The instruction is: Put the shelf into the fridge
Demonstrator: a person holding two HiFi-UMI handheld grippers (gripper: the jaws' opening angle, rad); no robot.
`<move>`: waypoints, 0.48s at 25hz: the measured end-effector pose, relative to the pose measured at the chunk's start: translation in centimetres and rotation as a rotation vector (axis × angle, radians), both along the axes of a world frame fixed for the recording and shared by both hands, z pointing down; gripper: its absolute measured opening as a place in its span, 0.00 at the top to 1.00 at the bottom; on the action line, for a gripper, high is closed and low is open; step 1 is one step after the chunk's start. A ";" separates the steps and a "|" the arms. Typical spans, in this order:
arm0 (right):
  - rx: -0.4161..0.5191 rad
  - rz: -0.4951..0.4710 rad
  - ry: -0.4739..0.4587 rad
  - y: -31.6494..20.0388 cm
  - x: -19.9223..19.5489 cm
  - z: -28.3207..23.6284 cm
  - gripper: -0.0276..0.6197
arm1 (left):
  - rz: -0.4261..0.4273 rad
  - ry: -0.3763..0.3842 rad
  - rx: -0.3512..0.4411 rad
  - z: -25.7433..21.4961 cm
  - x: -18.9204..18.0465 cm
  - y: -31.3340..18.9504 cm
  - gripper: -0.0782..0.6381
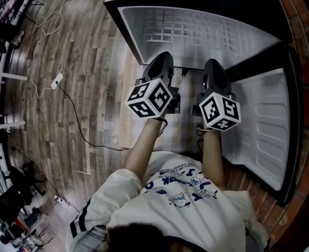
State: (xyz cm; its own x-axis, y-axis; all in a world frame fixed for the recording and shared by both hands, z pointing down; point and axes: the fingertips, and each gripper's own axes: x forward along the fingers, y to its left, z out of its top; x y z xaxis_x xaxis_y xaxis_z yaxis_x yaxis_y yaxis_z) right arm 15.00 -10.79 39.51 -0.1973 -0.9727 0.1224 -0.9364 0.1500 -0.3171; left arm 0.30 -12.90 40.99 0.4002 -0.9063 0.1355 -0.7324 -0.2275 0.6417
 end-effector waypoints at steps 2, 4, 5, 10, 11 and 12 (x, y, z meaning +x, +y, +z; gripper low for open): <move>0.019 -0.006 0.086 0.5 -0.3 -0.5 0.89 | -0.006 -0.094 0.051 -1.0 -0.3 0.3 0.84; 0.025 -0.008 0.127 0.9 -0.5 -0.8 0.89 | -0.021 -0.193 0.100 -1.9 -0.6 0.7 0.85; 0.025 -0.006 0.130 1.1 -0.6 -0.9 0.89 | -0.033 -0.244 0.123 -2.4 -0.8 1.0 0.84; 0.034 0.004 0.106 1.9 -0.8 -1.5 0.89 | -0.046 -0.353 0.173 -3.2 -0.9 2.3 0.85; 0.039 0.006 0.107 2.1 -0.8 -1.7 0.90 | -0.044 -0.355 0.174 -3.2 -0.9 2.5 0.85; 0.044 0.007 0.104 2.2 -0.9 -1.8 0.90 | -0.046 -0.360 0.176 -3.3 -0.9 2.7 0.85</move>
State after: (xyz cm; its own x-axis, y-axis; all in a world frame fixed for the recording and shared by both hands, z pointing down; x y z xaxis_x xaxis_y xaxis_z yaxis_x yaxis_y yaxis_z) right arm 14.09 -8.56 37.67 -0.1791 -0.9788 0.0989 -0.9650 0.1553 -0.2111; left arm -0.63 -10.23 37.69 0.3141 -0.9441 0.1006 -0.9154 -0.2730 0.2960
